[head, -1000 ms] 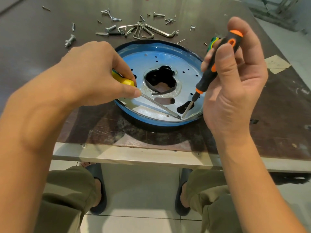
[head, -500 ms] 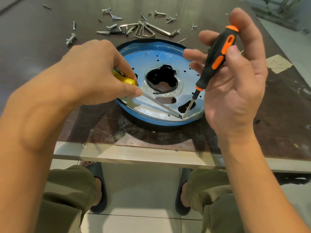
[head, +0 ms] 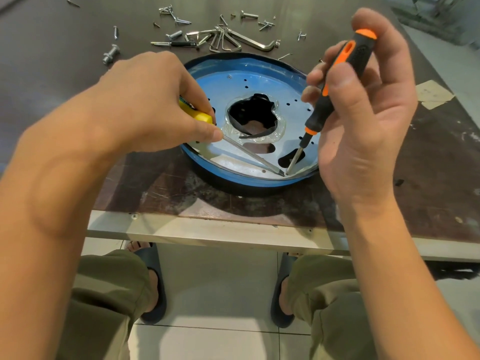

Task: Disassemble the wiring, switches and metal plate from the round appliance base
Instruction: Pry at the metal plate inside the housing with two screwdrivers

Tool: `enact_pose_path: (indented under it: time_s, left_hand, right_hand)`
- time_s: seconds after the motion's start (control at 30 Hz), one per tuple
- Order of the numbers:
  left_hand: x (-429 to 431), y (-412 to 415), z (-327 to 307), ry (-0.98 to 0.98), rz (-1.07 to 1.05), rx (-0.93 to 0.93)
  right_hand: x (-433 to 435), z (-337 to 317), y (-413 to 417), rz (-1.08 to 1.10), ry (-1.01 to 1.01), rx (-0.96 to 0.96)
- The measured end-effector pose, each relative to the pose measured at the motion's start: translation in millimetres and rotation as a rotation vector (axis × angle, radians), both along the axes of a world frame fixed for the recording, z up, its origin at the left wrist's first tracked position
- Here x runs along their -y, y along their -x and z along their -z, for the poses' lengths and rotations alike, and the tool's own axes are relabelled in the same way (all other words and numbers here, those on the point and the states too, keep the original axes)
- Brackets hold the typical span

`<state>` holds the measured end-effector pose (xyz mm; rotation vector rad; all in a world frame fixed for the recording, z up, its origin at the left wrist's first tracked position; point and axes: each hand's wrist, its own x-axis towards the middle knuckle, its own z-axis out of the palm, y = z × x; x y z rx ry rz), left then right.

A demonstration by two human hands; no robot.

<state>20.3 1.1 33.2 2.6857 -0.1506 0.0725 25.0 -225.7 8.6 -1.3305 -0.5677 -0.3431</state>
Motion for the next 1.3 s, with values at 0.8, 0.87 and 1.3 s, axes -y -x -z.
enact_pose_path:
  time_s: [0.8,0.87,1.3]
  left_hand:
    - [-1.6,-0.5,-1.3,-0.014,-0.013,0.014]
    - [-0.7,0.3,-2.2,-0.02,-0.01,0.008]
    - [-1.7,-0.2,-0.1,-0.035,-0.017,0.042]
  right_hand:
    - [6.5,-42.6,4.0,-0.002,1.425,-0.054]
    - [3.3,-44.7,0.9,0.012,1.591,-0.086]
    - [-23.8,-68.1,-7.3,-0.085,2.03,-0.065]
